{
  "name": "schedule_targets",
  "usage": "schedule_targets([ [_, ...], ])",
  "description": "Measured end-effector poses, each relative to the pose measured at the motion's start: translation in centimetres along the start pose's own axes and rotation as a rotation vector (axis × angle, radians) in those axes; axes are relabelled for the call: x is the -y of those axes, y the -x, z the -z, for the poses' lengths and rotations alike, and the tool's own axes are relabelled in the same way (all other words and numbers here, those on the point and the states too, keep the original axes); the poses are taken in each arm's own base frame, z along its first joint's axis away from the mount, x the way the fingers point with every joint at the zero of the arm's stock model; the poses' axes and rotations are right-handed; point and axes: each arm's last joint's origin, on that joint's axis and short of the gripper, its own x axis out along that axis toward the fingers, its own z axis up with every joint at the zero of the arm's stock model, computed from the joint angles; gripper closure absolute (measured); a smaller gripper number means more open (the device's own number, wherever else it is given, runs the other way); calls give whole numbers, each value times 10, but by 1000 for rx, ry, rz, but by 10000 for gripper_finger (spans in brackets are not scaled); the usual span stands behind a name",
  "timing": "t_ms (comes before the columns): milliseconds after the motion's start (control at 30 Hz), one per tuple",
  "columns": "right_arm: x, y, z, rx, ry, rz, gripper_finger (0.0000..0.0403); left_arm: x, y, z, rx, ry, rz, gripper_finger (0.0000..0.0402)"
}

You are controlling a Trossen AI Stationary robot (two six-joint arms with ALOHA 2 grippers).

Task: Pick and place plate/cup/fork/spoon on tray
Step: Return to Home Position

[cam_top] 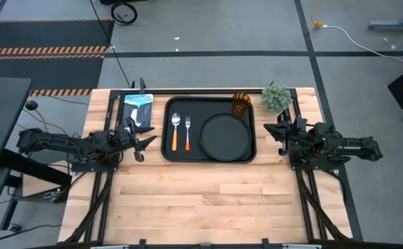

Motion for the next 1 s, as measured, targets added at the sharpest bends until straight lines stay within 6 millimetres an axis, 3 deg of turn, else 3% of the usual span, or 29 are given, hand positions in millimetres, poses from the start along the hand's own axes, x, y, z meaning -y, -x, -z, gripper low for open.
schedule_targets([
  [1000, 0, 0, 0, 0, -1, 0, 393, 0, 0, 0, -4, 20, 2, 230],
])
